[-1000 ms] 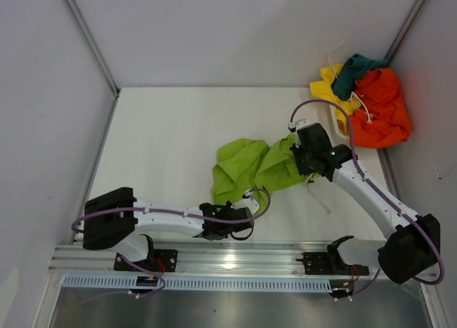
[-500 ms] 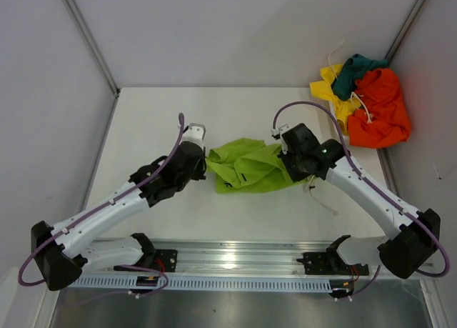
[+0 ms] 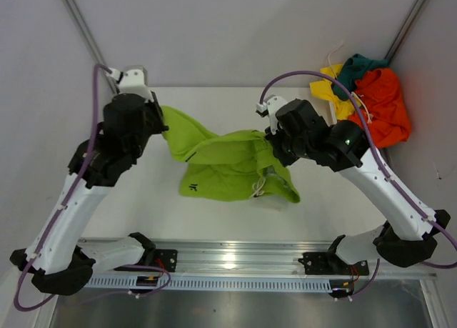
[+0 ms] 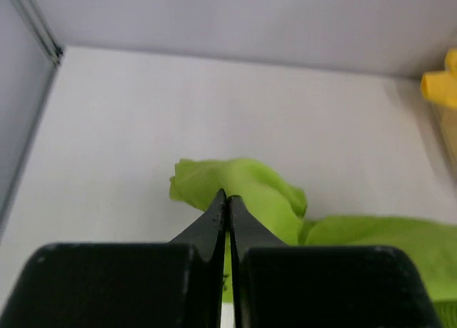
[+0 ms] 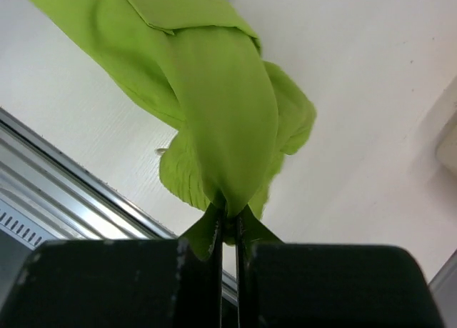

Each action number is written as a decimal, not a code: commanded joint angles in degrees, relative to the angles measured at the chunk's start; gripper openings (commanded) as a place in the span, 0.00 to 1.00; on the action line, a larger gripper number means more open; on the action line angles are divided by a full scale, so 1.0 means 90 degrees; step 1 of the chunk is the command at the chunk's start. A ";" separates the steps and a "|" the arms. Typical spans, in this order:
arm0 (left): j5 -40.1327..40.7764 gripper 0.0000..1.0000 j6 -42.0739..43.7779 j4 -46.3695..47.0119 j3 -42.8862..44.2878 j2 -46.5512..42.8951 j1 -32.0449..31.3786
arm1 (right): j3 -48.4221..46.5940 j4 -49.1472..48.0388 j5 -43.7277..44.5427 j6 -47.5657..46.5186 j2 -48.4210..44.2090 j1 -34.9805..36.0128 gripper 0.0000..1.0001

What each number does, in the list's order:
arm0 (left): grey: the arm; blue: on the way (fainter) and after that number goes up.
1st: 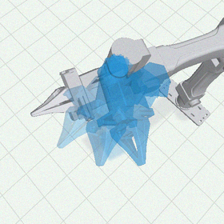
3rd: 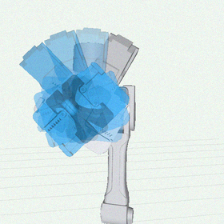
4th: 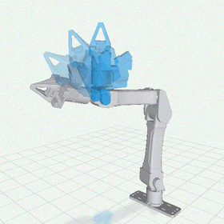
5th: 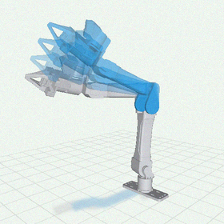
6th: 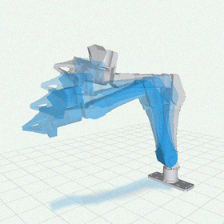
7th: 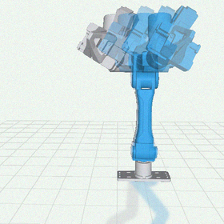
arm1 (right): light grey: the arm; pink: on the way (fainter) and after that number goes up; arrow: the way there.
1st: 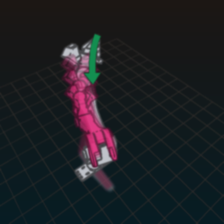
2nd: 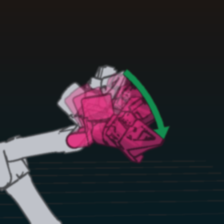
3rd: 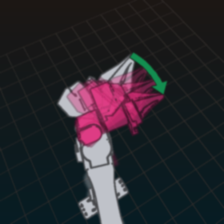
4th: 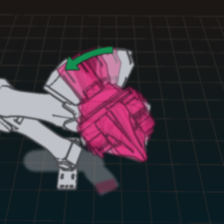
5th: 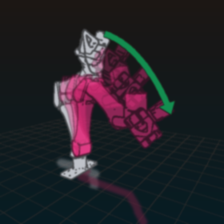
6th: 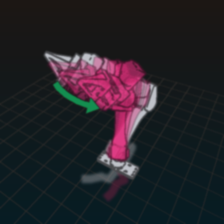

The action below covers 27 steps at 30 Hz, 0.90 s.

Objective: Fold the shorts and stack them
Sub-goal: Flatten the shorts out

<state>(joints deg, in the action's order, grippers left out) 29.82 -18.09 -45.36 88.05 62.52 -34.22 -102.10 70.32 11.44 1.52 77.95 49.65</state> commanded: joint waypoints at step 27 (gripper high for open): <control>-0.1487 0.00 0.1268 -0.0204 0.2981 -0.1605 0.0394 | -0.1273 -0.0771 -0.6006 0.1636 -0.1444 0.0460 0.00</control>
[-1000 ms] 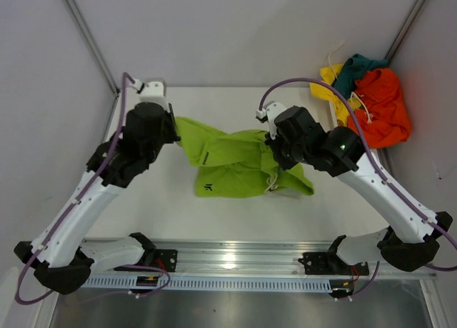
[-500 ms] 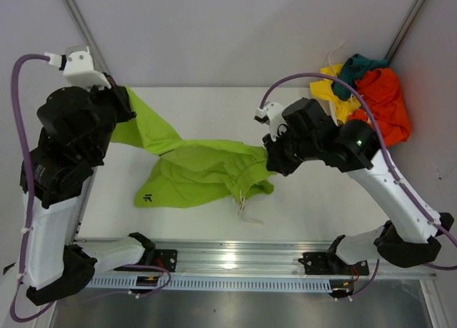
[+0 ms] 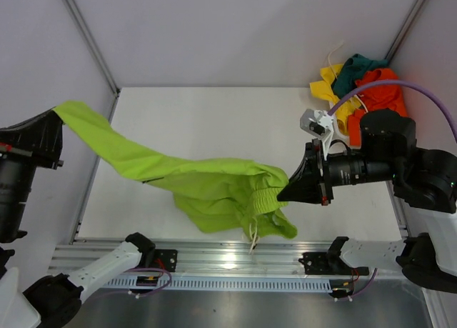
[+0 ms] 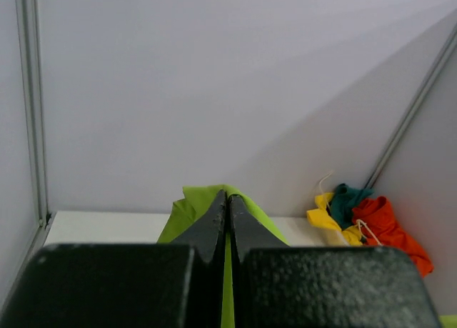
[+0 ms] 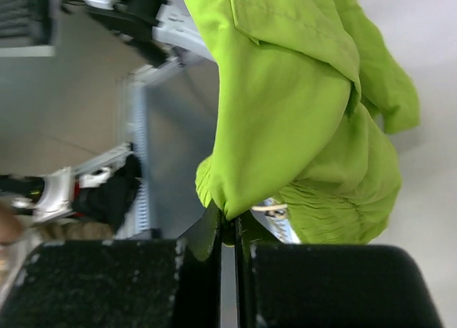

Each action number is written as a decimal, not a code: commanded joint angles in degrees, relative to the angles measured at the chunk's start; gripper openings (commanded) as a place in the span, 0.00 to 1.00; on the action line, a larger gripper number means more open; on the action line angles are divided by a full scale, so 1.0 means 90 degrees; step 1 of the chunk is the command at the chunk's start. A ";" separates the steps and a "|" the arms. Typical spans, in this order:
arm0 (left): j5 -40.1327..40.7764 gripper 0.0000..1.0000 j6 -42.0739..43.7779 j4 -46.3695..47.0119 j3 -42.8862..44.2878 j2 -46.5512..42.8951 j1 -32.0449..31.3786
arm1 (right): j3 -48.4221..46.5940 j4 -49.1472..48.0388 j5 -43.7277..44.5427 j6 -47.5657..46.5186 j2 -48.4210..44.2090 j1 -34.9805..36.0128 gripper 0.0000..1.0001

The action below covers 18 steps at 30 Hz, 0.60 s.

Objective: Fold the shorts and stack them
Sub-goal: Flatten the shorts out

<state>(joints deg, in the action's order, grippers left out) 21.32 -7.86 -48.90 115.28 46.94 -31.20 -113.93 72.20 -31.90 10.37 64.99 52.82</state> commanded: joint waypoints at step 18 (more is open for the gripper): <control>0.0415 0.00 0.0141 0.0883 -0.1032 0.1483 0.0291 | 0.1154 -0.0453 -0.0009 -0.0644 0.1088 -0.2859 0.00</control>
<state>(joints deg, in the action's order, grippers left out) 22.63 -6.92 -43.94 107.33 57.25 -30.74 -105.49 70.17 -29.71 8.62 73.14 33.39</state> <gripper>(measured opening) 0.003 0.036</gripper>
